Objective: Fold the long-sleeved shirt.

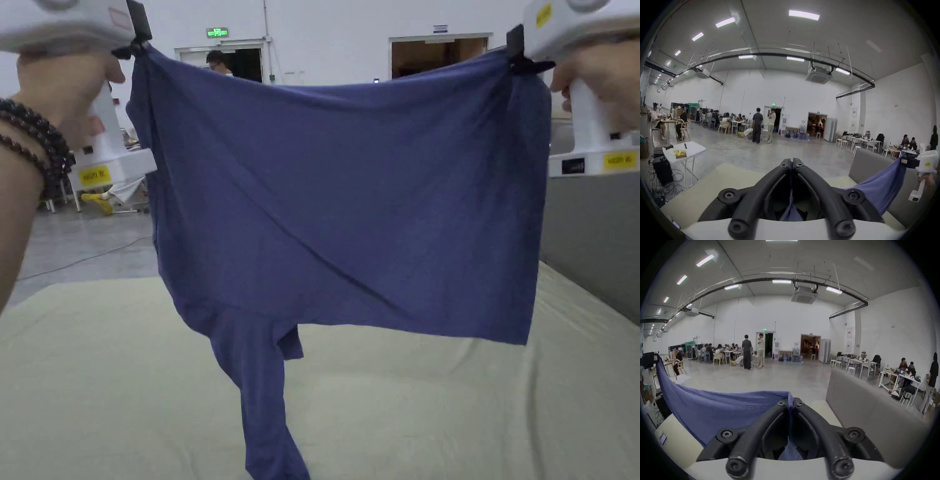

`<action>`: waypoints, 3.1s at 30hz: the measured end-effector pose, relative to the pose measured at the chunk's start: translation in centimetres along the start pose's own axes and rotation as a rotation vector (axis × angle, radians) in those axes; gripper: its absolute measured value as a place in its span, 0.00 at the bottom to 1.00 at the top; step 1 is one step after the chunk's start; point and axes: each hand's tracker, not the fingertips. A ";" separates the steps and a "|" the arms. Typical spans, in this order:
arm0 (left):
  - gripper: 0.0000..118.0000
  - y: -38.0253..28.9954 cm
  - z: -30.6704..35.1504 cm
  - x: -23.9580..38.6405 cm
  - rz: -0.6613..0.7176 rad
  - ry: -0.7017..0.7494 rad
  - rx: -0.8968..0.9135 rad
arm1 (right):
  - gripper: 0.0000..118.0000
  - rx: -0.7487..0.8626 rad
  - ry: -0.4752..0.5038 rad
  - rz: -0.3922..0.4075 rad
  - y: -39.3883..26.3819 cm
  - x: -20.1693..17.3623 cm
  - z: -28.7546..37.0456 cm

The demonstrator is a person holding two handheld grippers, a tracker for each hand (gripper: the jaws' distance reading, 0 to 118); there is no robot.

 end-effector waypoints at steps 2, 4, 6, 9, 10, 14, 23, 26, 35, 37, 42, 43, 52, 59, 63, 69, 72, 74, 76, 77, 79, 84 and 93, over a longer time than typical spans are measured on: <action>0.00 -2.7 0.0 -0.7 -0.002 -0.014 -0.039 | 0.00 -0.037 0.013 -0.033 -2.8 0.0 -0.7; 0.00 -5.0 0.3 -1.1 -0.017 -0.010 -0.074 | 0.00 -0.071 0.041 -0.072 -5.2 0.2 -0.9; 0.00 -6.9 1.5 -1.6 -0.028 -0.021 -0.089 | 0.01 -0.082 0.057 -0.062 -7.1 0.5 -0.4; 0.00 -9.2 4.1 -2.6 -0.011 -0.040 -0.105 | 0.00 -0.075 0.073 -0.007 -9.8 1.0 1.8; 0.00 -10.0 5.6 -2.8 -0.009 -0.045 -0.104 | 0.01 -0.076 0.088 0.015 -10.8 1.2 2.9; 0.00 -14.1 11.2 -3.1 -0.001 -0.095 -0.114 | 0.01 -0.077 0.127 0.073 -15.5 2.1 7.1; 0.00 -25.6 25.3 -2.5 -0.081 -0.149 -0.257 | 0.01 -0.216 0.224 0.081 -29.5 4.7 18.4; 0.00 -31.2 30.2 -1.6 -0.144 -0.170 -0.366 | 0.00 -0.305 0.243 0.092 -35.5 5.0 22.2; 0.00 -46.0 38.4 -2.4 -0.177 -0.159 -0.884 | 0.01 -0.729 0.293 0.165 -50.7 4.2 28.7; 0.00 -47.4 39.2 -2.8 -0.177 -0.165 -0.933 | 0.01 -0.808 0.294 0.222 -53.1 4.5 28.9; 0.00 -48.0 39.5 -3.0 -0.202 -0.186 -1.068 | 0.01 -0.927 0.289 0.298 -55.1 4.5 29.8; 0.00 -48.0 39.5 -3.0 -0.210 -0.203 -1.087 | 0.01 -0.943 0.299 0.295 -55.1 4.7 29.7; 0.75 -48.0 38.9 -3.0 -0.180 -0.214 -1.038 | 0.89 -0.933 0.290 0.268 -54.6 4.9 30.0; 0.00 -44.2 37.2 -3.4 -0.115 -0.206 -0.967 | 0.00 -0.816 0.244 0.135 -50.1 5.7 31.0; 0.00 -43.1 32.9 -2.1 -0.108 -0.213 -0.907 | 0.00 -0.769 0.240 0.138 -50.0 4.0 29.5; 0.00 -40.2 20.4 0.9 -0.116 -0.212 -0.807 | 0.00 -0.730 0.270 0.120 -49.0 1.4 25.0; 0.32 -40.6 11.1 1.3 -0.049 -0.183 -0.790 | 0.00 -0.728 0.317 0.134 -49.5 0.0 23.3; 0.87 -42.0 4.7 1.8 -0.055 -0.129 -0.843 | 0.00 -0.737 0.337 0.140 -49.8 0.1 21.6; 0.92 -43.7 -0.7 2.4 -0.060 -0.114 -0.856 | 0.00 -0.749 0.352 0.144 -50.3 -0.2 21.0; 0.92 -44.7 -3.2 2.6 -0.051 -0.093 -0.867 | 0.00 -0.758 0.363 0.147 -50.3 -0.1 20.4; 0.92 -46.8 -7.7 2.5 -0.040 -0.067 -0.927 | 0.00 -0.776 0.372 0.150 -51.0 0.0 20.1; 0.90 -51.2 -13.7 2.1 -0.084 0.025 -1.072 | 0.00 -0.822 0.374 0.143 -52.2 1.3 19.4; 0.04 -52.6 -13.4 1.8 -0.030 -0.046 -1.210 | 0.00 -0.854 0.342 0.119 -52.7 2.3 18.2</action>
